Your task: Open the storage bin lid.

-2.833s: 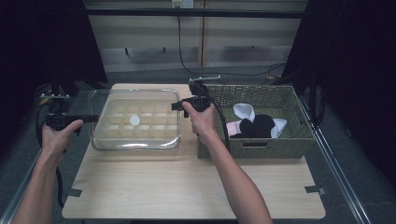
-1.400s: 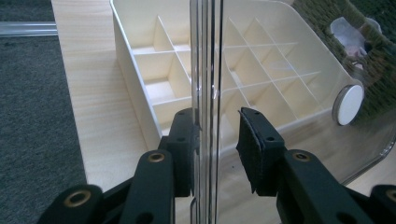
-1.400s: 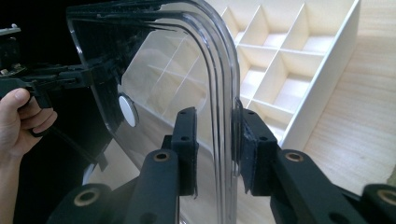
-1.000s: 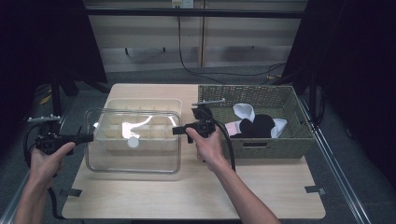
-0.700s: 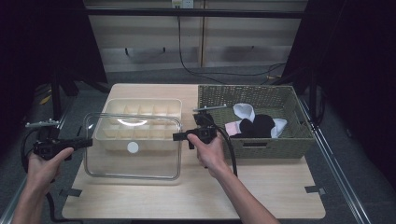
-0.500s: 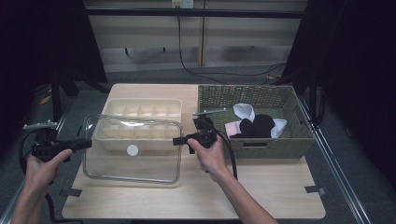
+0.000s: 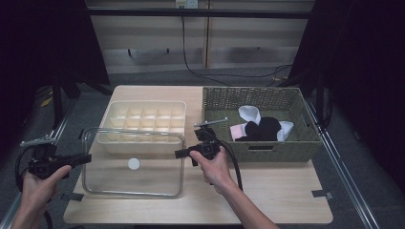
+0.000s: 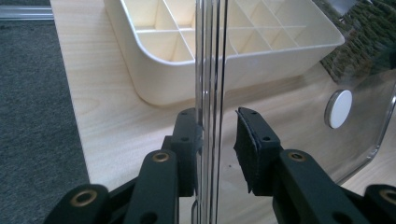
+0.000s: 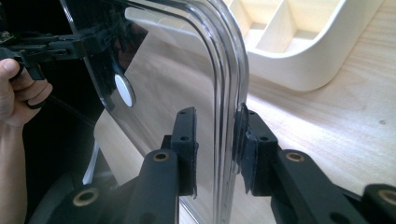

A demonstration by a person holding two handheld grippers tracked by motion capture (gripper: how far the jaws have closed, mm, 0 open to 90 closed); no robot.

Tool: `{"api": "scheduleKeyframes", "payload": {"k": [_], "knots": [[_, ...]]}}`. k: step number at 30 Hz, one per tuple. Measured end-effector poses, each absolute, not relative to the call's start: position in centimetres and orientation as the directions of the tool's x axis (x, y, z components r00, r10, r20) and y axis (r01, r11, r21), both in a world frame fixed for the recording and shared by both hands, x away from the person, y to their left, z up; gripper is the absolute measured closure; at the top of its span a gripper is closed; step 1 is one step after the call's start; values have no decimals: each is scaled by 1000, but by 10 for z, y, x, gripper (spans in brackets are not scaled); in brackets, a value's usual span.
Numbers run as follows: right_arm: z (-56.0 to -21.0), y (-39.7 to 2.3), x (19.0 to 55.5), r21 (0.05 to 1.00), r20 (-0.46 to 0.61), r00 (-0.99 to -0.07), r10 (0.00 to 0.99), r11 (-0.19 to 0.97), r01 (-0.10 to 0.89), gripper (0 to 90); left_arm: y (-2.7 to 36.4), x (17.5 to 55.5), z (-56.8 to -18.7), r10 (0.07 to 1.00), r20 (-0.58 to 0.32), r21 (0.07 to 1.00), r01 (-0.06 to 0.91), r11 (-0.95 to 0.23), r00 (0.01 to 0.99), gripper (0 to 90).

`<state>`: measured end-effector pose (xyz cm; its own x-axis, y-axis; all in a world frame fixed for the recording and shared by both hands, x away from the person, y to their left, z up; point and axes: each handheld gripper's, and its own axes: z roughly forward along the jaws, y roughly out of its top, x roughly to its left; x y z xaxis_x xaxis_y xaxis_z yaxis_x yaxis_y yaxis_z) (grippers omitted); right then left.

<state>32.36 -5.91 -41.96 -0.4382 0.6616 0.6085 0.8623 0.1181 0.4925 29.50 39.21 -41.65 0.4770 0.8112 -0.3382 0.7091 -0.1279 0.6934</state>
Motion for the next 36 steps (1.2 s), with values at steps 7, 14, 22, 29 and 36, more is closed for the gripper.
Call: {"api": "scheduleKeyframes", "payload": {"k": [7,14,22,29,36], "knots": [[-427,-56,321,502,591,-445,673,125,856,698,392,294,-426,811,-351,664,735,-137,468,696],[-437,-57,316,514,579,-446,683,119,850,691,390,290,-440,810,-357,633,758,-157,466,689],[-445,-53,313,507,562,-440,700,128,852,670,390,285,-445,809,-366,613,773,-161,459,672],[-456,-48,313,487,572,-428,700,130,864,645,391,289,-450,821,-365,607,781,-148,439,647],[-465,-49,312,469,579,-408,706,120,875,626,388,290,-458,819,-372,589,793,-156,437,628]]}}
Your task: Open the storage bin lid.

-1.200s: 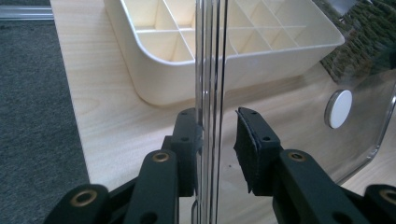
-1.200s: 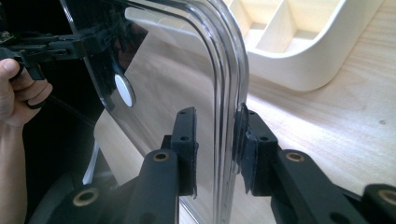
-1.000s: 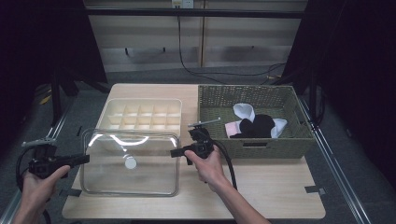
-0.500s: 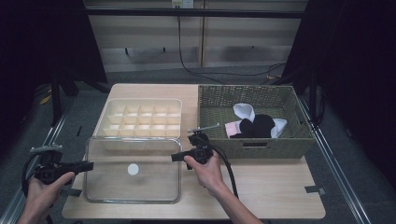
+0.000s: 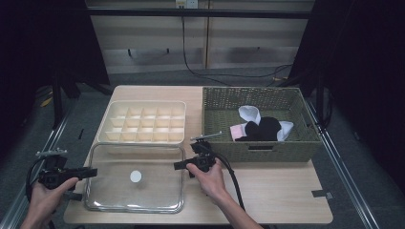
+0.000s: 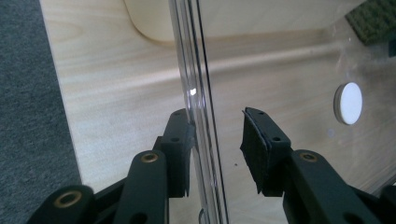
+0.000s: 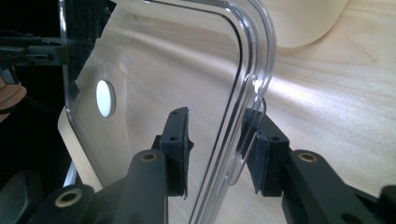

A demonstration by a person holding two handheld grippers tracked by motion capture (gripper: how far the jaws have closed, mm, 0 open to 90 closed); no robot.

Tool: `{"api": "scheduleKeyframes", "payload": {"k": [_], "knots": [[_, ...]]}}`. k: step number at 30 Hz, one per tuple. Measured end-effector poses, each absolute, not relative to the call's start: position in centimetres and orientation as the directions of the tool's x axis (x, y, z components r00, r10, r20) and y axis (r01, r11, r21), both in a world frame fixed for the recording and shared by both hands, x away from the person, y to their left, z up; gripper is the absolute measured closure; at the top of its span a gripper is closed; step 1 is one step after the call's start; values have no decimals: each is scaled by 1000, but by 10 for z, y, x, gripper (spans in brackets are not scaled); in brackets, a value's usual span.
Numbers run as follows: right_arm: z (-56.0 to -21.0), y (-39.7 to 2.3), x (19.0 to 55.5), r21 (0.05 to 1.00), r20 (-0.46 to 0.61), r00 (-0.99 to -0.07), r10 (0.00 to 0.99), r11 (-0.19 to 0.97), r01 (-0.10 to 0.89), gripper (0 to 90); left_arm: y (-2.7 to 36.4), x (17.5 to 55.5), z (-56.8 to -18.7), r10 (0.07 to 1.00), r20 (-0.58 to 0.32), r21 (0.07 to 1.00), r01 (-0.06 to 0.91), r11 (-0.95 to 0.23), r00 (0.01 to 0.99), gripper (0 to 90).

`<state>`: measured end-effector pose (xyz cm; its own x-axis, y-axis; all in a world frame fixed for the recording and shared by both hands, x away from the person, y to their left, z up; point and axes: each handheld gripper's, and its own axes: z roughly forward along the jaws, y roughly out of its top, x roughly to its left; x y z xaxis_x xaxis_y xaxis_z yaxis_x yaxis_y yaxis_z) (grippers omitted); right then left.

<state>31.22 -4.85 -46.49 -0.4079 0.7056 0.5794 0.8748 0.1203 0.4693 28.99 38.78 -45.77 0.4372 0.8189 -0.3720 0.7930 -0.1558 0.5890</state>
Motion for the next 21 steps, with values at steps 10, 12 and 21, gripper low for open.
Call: {"api": "scheduleKeyframes", "payload": {"k": [10,12,21], "knots": [[-473,-44,312,448,564,-386,730,123,885,585,387,293,-466,817,-383,560,812,-165,431,602],[-476,-44,312,445,567,-383,729,120,888,585,388,294,-469,814,-392,556,815,-162,429,593],[-481,-39,315,422,554,-365,749,125,898,552,388,296,-475,815,-394,541,825,-167,424,579]]}}
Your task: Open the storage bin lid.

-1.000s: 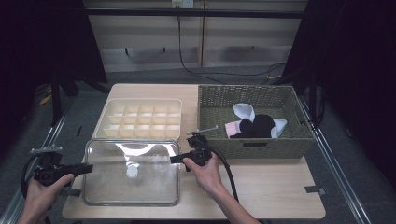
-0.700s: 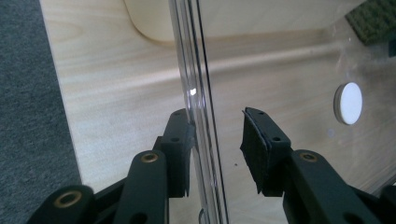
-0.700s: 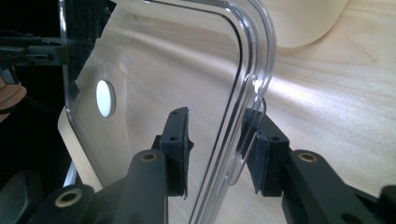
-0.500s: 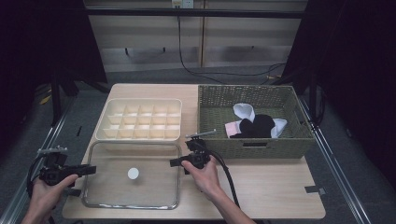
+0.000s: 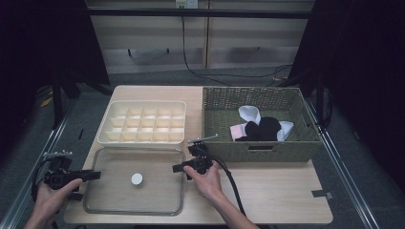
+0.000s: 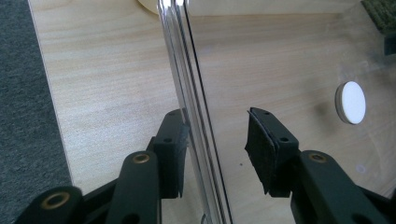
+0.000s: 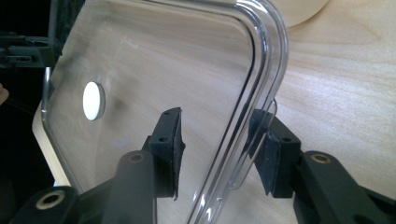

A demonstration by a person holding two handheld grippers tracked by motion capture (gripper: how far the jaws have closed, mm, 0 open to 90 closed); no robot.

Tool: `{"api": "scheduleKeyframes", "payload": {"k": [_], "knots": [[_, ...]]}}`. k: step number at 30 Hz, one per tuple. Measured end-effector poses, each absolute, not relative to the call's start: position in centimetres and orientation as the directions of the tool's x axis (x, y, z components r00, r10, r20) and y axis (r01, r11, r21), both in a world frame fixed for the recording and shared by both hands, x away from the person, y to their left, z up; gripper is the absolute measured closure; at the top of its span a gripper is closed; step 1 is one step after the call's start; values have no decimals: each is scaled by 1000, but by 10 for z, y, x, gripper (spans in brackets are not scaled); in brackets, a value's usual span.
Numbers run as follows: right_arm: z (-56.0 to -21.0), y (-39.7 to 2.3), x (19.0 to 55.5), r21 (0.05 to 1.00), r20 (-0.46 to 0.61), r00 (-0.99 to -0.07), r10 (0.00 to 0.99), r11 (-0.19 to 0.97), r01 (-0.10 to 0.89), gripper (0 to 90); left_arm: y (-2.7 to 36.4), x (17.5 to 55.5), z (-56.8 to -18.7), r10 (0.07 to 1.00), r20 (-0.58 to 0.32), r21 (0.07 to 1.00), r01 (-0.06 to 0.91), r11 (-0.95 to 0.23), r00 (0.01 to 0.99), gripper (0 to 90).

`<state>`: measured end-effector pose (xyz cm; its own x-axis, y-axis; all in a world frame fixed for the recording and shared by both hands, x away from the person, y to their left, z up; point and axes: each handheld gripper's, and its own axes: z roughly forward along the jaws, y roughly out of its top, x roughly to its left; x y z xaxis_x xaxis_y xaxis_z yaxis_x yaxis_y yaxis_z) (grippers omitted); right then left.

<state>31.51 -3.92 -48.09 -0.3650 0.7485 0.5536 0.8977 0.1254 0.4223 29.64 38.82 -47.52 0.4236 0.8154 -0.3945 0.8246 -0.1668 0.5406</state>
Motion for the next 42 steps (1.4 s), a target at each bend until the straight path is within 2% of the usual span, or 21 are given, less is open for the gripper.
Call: {"api": "scheduleKeyframes", "payload": {"k": [5,17,19,25,28,34,42], "knots": [[-485,-35,316,420,531,-369,763,141,896,530,387,297,-481,834,-367,530,829,-177,413,589],[-489,-33,319,432,500,-370,783,145,890,498,389,298,-484,827,-381,525,833,-174,413,588],[-487,-33,318,442,474,-371,798,148,884,464,389,298,-486,830,-384,521,837,-168,406,586],[-487,-35,319,442,474,-367,800,144,885,449,389,295,-487,835,-382,527,836,-156,397,586],[-487,-35,318,449,468,-363,806,137,883,412,389,295,-486,834,-379,523,836,-165,401,587],[-485,-36,318,467,459,-366,810,130,875,388,389,295,-486,835,-371,529,831,-169,406,554],[-480,-40,317,474,493,-367,789,110,874,378,391,295,-479,837,-378,549,824,-142,396,454]]}}
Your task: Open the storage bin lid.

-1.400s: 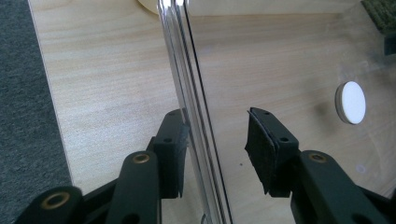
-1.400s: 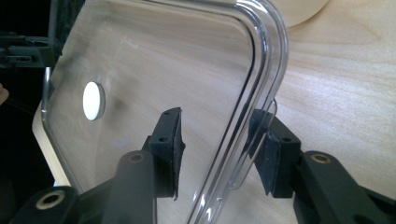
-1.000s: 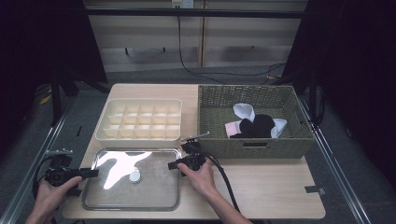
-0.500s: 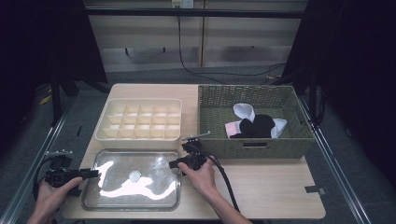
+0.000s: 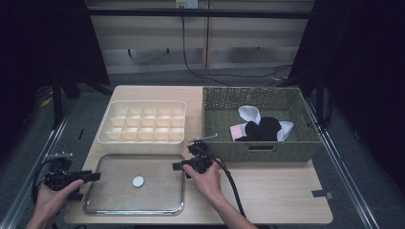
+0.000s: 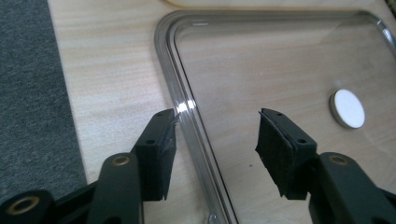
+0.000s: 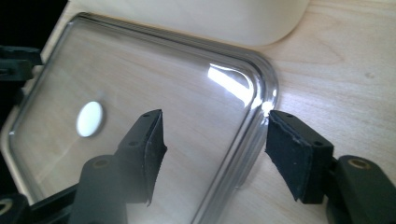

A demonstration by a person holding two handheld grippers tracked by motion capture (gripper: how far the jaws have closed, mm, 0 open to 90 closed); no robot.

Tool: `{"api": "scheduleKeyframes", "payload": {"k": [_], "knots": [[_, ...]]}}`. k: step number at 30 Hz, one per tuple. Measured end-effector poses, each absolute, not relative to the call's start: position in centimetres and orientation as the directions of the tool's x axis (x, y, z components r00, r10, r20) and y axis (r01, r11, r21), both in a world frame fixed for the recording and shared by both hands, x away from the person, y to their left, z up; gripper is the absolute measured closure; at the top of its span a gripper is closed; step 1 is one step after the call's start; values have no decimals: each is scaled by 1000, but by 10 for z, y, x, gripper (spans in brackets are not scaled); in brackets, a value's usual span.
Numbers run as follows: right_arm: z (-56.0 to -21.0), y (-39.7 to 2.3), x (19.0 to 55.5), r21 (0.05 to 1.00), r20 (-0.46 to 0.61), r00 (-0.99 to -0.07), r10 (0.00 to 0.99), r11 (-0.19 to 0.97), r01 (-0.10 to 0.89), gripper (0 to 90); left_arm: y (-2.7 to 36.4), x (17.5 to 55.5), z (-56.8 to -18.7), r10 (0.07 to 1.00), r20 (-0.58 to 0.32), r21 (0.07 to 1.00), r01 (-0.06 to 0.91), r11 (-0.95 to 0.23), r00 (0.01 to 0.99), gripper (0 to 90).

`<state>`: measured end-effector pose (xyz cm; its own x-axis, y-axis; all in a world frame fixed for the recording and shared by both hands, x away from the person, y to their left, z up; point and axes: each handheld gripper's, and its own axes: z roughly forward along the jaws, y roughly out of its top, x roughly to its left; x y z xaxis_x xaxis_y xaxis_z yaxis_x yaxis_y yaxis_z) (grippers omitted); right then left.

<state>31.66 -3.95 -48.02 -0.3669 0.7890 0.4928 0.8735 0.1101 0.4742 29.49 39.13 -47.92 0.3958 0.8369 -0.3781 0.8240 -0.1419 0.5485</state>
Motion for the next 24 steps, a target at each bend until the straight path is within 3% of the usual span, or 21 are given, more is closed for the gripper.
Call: {"api": "scheduleKeyframes", "payload": {"k": [7,12,21,24], "knots": [[-475,-43,315,498,492,-408,769,136,857,389,383,293,-476,817,-407,548,825,-140,409,372],[-474,-44,314,514,492,-448,746,166,841,410,372,289,-467,815,-378,573,803,-167,439,314],[-469,-47,313,555,508,-492,707,169,815,380,350,284,-453,795,-337,644,740,-196,505,329],[-466,-50,312,565,502,-505,702,175,806,383,340,282,-452,783,-312,655,719,-232,538,386]]}}
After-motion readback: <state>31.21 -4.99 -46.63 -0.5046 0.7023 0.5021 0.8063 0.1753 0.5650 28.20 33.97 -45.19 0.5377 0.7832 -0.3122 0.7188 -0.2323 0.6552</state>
